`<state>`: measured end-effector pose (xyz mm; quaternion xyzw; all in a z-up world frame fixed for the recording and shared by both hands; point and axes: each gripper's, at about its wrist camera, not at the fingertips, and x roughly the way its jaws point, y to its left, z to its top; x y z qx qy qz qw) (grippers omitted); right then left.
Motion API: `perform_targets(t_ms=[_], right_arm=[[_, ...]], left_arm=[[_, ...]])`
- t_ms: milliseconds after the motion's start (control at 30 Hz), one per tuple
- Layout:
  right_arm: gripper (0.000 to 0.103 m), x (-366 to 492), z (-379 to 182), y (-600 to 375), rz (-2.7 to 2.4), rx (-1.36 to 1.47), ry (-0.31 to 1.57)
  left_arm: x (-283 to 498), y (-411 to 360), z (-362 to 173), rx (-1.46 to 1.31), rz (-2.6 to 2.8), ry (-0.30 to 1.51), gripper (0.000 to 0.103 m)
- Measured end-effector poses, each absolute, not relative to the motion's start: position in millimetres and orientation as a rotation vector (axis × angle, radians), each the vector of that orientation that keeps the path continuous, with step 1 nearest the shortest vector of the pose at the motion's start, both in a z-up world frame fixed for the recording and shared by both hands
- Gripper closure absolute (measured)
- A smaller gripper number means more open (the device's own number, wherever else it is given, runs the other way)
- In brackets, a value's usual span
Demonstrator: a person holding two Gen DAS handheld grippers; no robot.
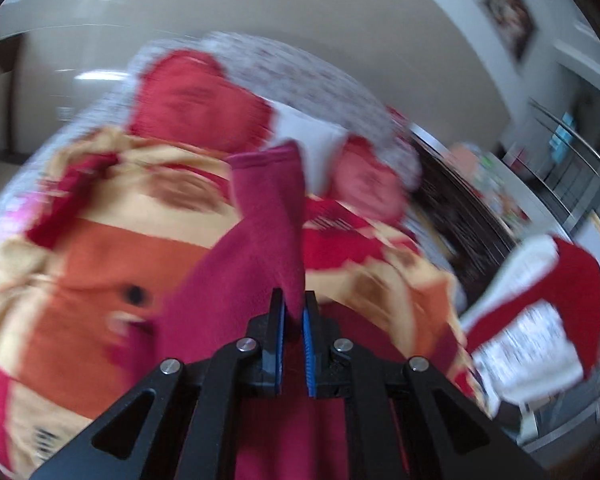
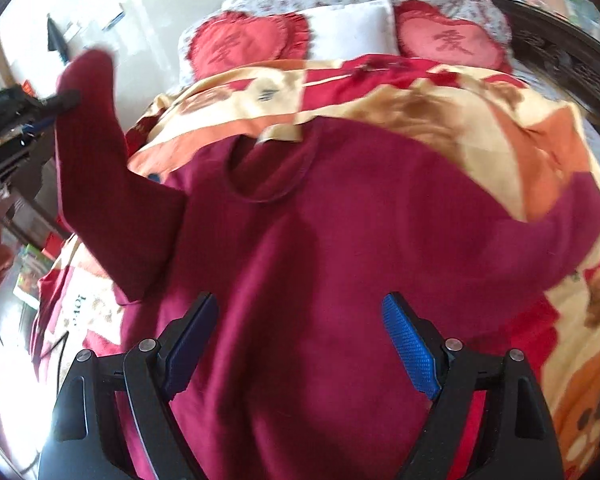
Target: Fold small clothes
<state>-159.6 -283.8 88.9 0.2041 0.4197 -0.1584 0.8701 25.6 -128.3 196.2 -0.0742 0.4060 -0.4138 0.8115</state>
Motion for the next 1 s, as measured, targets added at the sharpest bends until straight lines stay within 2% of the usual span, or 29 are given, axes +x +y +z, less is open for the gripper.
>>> perform_targets(t_ms=[167,233,267,300,433,500,600,867,900,933,967,1000], right_arm=[[0.036,-188,88,-316,-0.441,0.431,0.884],[0.036,-201,86,-331,-0.499,0.441,0.883],[0.036,-206,85,-338,-0.526,0.447,0.883],[0.036,-212,83,-344,-0.554,0.459,0.885],[0.036,-225,74,-365,-0.575,0.531,0.890],[0.036,-221,74,-367,-0.566,0.512,0.894],[0.036,-210,76,-372,-0.552,0.457,0.876],[0.036,-136,60,-382,-0.536,0.274,0.934],[0.046,-125,54,-383,-0.553,0.242,0.957],[0.062,-118,49,-384,-0.558,0.225,0.974],[0.103,-114,46,-384,-0.545,0.226,0.992],[0.103,-115,47,-386,-0.496,0.271,0.983]], left_arm=[[-40,-205,155,-0.007,-1.002,0.952,0.093],[-55,-224,136,0.051,-1.022,0.983,0.073],[-66,-231,125,0.088,-1.026,1.001,0.055],[-72,-230,119,0.101,-1.022,1.002,0.042],[-93,-205,111,0.188,-0.994,0.951,0.040],[-93,-181,110,0.219,-0.947,0.917,0.033],[-81,-136,103,0.281,-0.785,0.860,0.028],[-9,-54,48,0.267,-0.376,1.011,0.028],[-5,-49,45,0.251,-0.366,1.023,0.026],[-1,-46,43,0.233,-0.363,1.032,0.026],[1,-43,43,0.217,-0.362,1.036,0.026],[0,-41,44,0.212,-0.360,1.033,0.026]])
